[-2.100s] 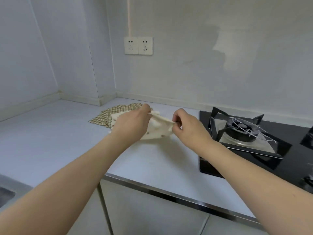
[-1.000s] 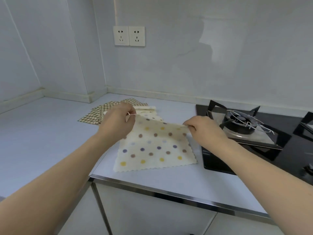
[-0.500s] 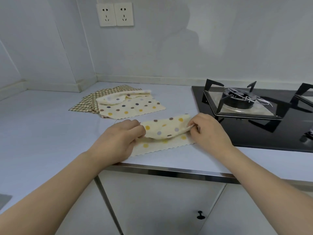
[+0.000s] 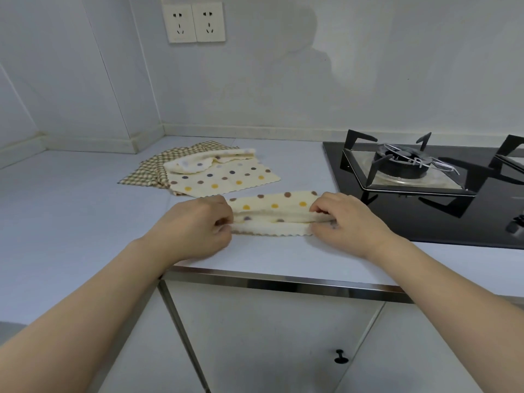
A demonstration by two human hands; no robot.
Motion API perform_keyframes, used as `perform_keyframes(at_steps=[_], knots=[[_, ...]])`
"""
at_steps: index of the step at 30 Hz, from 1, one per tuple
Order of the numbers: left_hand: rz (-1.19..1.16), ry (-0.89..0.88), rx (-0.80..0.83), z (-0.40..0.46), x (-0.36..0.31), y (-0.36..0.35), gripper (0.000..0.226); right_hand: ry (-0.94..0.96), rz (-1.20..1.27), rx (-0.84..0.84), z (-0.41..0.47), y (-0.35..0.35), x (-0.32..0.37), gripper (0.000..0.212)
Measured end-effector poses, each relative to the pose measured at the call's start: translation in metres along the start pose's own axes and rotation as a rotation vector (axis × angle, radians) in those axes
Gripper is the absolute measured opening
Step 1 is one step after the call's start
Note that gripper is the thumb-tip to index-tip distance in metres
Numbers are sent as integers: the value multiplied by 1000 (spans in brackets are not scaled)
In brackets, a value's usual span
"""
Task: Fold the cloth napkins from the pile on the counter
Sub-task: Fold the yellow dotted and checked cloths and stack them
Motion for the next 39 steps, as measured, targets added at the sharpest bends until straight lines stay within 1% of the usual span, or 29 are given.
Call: perform_keyframes(at_steps=[1, 2, 3, 5, 7, 9, 11, 13, 15, 18, 20, 21, 23, 25, 27, 28, 31, 34, 36, 37, 39], knots=[[-127, 93, -23, 0, 9, 2, 9, 13, -27, 17, 1, -2, -1, 47], [-272, 187, -49, 0, 18, 3, 7, 32, -49, 26, 1, -2, 1, 52], [-400, 269, -74, -1, 28, 2, 10, 49, -59, 21, 2, -2, 1, 52], [-574, 354, -106, 0, 41, -1, 16, 72, -52, -1, 2, -1, 2, 45], [-672, 376, -116, 0, 46, -3, 18, 64, -36, -1, 2, -1, 1, 42], [-689, 359, -103, -1, 45, -4, 18, 55, -33, 14, 2, -1, 1, 45], [-667, 328, -80, 0, 40, -4, 18, 40, -50, 44, 5, -3, 1, 55], [-665, 317, -80, 2, 36, -5, 17, 11, -93, 92, 8, -6, 0, 71], [-739, 346, -112, 5, 35, -7, 16, -15, -124, 116, 12, -8, -2, 80], [-1021, 423, -159, 7, 40, -13, 20, -29, -151, 78, 14, -10, -1, 79], [-1108, 472, -181, 7, 44, -14, 26, -33, -150, 43, 14, -12, 3, 66], [-1114, 502, -196, 6, 46, -14, 27, -23, -149, 17, 14, -13, 5, 56], [-1071, 530, -219, 5, 48, -12, 21, 13, -138, -35, 14, -12, 9, 35], [-961, 502, -221, 4, 42, -7, 20, 71, -78, -84, 11, -8, 11, 25], [-832, 420, -207, 3, 34, -2, 23, 107, 72, -141, 9, -3, 9, 19], [-778, 373, -191, 1, 30, 0, 24, 96, 199, -166, 7, 0, 6, 16], [-624, 269, -138, -1, 21, 9, 26, 53, 658, -237, 1, 6, -5, 9], [-445, 194, -104, 1, 9, 22, 16, 56, 969, -354, -8, 16, -17, 2], [-344, 143, -114, 2, -1, 34, 8, 50, 1094, -396, -10, 21, -23, 13], [-309, 138, -121, 3, -3, 40, 6, 38, 1116, -402, -11, 23, -25, 17], [-288, 153, -125, 2, -4, 51, 6, 18, 1117, -400, -10, 27, -26, 13]])
Point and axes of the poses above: each hand's wrist, its own z-axis towards the middle knuckle, its own y-axis out of the back of the hand, x = y × z, the point moved 7 cm from there along z, towards the middle knuckle, and after that the axes turned 9 degrees about x, right-handed, at the moved point
